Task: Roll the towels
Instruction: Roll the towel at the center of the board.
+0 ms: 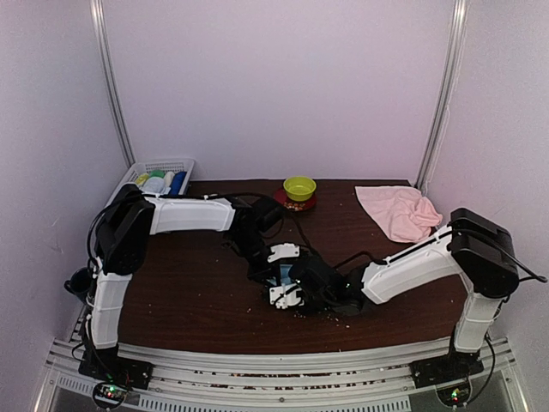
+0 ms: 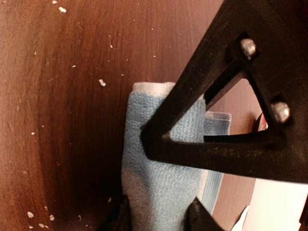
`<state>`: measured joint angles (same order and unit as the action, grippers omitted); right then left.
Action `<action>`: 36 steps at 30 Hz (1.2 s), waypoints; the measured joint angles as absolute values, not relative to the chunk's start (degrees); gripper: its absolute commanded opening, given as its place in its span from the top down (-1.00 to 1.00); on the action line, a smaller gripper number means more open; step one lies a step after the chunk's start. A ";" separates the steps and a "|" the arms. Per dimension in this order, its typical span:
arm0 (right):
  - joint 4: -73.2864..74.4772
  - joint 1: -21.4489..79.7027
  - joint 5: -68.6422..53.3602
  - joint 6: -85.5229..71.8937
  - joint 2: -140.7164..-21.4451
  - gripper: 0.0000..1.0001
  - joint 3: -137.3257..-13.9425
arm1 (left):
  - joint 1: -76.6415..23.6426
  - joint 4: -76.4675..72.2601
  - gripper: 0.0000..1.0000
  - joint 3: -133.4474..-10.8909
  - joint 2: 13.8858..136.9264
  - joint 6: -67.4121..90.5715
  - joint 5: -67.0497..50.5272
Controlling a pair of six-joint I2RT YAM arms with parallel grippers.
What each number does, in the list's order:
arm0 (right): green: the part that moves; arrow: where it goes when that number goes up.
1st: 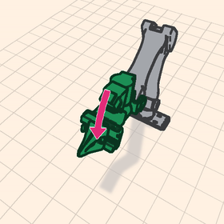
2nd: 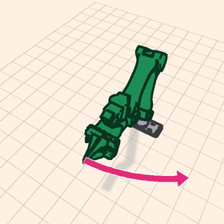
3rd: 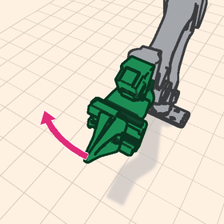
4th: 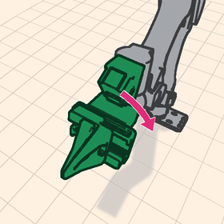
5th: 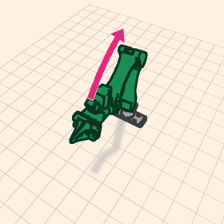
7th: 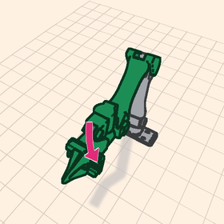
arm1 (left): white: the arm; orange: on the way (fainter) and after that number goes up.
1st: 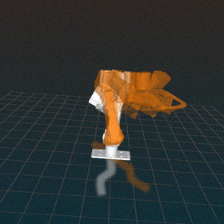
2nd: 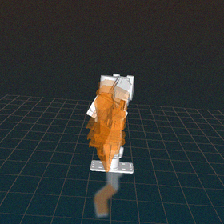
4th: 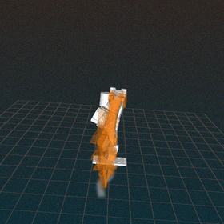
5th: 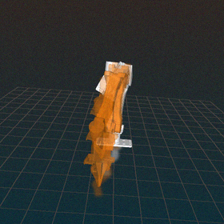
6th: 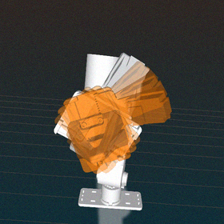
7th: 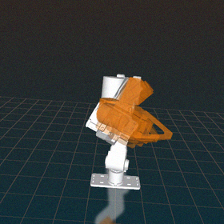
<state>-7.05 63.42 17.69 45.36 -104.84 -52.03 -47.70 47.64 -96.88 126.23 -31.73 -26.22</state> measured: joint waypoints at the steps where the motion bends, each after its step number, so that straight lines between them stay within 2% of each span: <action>1: -6.13 63.18 17.23 44.84 -105.14 0.57 -52.62 | -47.70 47.64 0.62 -96.88 126.23 -31.73 -26.20; 4: -3.55 62.43 15.94 43.77 -105.93 0.71 -54.39 | -47.66 47.42 0.43 -96.73 126.23 -31.73 -26.09; 6: -1.76 61.91 15.03 42.94 -106.32 0.78 -55.72 | -47.55 46.76 0.17 -96.16 125.99 -31.75 -25.98; 11: 1.10 60.62 11.70 41.60 -106.85 0.79 -58.06 | -47.40 43.11 -0.27 -91.85 122.80 -30.02 -23.24; 12: 1.39 60.62 11.35 41.47 -106.85 0.80 -58.22 | -47.31 41.91 -0.42 -90.70 121.82 -29.26 -22.28; 16: 3.53 60.38 9.15 40.40 -107.07 0.80 -59.48 | -46.68 38.61 -0.59 -85.06 116.79 -25.76 -16.43; 23: 8.62 58.57 5.65 36.03 -108.90 0.81 -64.45 | -45.80 27.99 -0.71 -71.61 102.67 -14.66 -3.62; 31: 16.43 54.83 -1.02 27.75 -113.32 0.83 -73.89 | -45.78 15.22 -0.71 -55.37 90.26 -0.64 6.87; 36: 21.37 51.29 -7.86 21.74 -117.32 0.81 -81.21 | -45.74 10.90 -0.71 -48.45 85.27 5.87 9.04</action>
